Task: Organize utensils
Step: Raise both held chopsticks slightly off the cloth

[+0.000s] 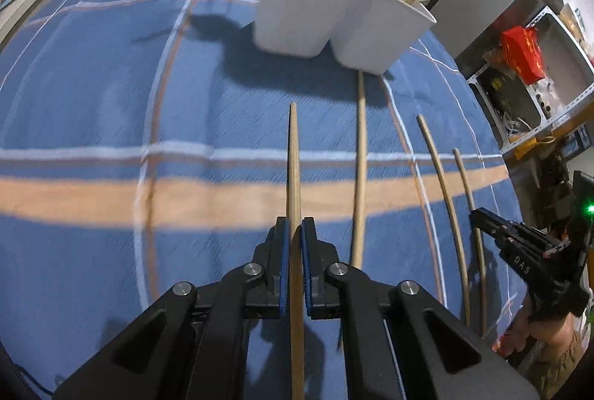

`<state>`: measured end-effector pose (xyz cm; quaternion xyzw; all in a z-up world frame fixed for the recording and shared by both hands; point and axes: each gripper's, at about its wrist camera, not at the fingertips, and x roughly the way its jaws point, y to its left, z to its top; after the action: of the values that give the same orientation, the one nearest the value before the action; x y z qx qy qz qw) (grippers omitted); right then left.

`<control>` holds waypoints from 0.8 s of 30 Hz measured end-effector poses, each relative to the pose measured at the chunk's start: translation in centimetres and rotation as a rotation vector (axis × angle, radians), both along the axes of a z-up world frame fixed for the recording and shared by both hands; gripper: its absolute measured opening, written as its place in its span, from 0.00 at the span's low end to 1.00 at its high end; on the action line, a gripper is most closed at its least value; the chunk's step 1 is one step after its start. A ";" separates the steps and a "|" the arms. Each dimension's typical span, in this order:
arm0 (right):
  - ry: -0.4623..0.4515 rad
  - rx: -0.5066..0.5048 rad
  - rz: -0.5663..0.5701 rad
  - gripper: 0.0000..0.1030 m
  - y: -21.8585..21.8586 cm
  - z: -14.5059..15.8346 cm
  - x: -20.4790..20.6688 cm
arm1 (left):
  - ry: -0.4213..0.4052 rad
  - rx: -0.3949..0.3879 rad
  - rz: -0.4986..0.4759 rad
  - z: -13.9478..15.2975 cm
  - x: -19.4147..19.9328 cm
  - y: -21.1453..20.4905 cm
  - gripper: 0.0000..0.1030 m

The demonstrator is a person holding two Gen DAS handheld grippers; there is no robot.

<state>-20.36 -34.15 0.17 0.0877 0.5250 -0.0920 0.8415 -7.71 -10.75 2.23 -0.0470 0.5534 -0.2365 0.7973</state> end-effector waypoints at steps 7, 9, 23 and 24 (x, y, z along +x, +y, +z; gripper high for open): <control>0.006 0.058 -0.006 0.08 -1.6 0.1 -2.7 | -0.014 0.025 -0.027 0.2 -2.6 1.5 0.06; 0.019 0.065 -0.012 0.09 -1.8 0.1 -2.3 | -0.008 0.039 -0.044 0.2 -2.5 1.4 0.06; 0.157 -0.007 0.092 0.20 -1.6 0.0 2.6 | -0.009 0.139 -0.101 0.5 0.6 -1.0 0.06; 0.174 -0.002 0.094 0.20 -1.8 0.0 3.0 | -0.011 0.134 -0.099 0.4 0.7 -1.0 0.06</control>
<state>-17.36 -35.92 0.16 0.0539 0.5998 -0.0601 0.7961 -6.96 -11.79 2.68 0.0353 0.5653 -0.2384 0.7889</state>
